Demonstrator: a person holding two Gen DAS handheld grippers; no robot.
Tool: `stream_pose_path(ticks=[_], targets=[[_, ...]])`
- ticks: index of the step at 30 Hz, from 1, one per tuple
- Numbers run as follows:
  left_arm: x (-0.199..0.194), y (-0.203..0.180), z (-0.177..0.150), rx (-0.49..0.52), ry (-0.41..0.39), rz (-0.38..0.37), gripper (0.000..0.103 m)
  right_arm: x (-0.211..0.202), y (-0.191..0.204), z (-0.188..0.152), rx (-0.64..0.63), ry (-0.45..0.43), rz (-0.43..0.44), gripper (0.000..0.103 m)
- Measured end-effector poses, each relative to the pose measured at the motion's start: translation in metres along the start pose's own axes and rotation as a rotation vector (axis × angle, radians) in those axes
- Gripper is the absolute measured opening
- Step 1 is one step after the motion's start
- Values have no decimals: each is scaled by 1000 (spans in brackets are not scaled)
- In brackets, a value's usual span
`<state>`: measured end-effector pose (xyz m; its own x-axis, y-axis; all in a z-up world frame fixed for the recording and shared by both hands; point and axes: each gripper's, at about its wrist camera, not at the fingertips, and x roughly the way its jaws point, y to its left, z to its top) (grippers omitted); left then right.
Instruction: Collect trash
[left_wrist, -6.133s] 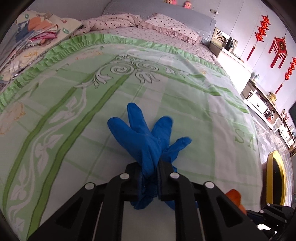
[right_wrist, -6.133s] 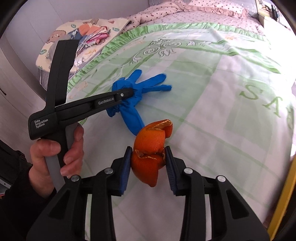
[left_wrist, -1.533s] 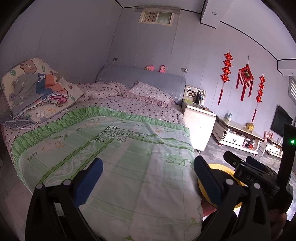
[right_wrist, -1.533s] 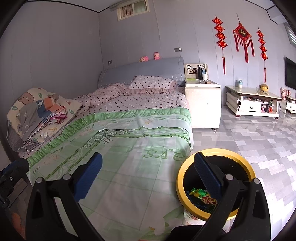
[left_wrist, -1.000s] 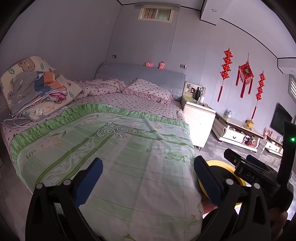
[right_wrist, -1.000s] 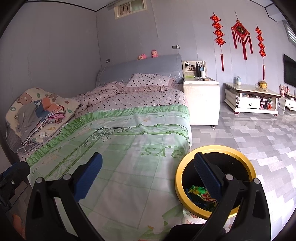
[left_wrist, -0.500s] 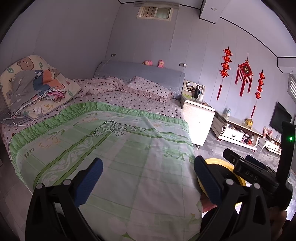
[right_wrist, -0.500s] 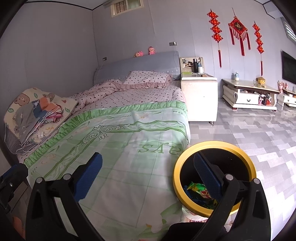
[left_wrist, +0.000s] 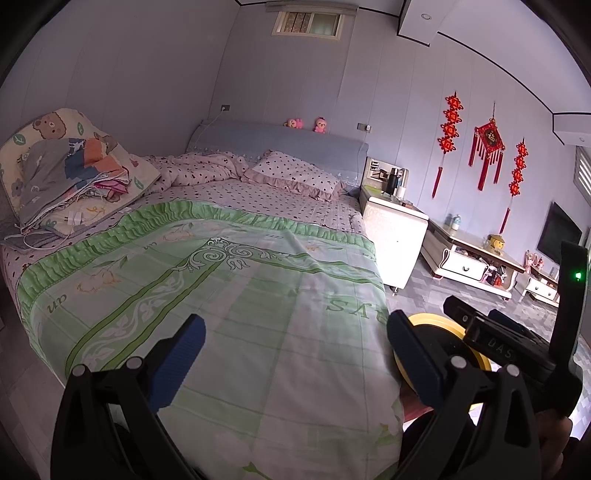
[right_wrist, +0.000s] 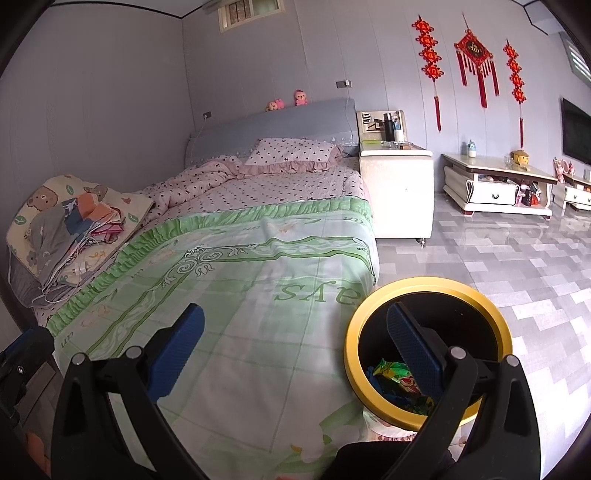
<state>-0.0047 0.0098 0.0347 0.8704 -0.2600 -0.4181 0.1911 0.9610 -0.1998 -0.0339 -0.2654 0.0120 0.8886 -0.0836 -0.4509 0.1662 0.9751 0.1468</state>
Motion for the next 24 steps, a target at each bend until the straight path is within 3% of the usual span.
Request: stream_pose_path(ticks=[24], targets=[[3, 2, -4, 2, 9, -10, 95, 4, -4, -1, 14, 12, -2, 95]])
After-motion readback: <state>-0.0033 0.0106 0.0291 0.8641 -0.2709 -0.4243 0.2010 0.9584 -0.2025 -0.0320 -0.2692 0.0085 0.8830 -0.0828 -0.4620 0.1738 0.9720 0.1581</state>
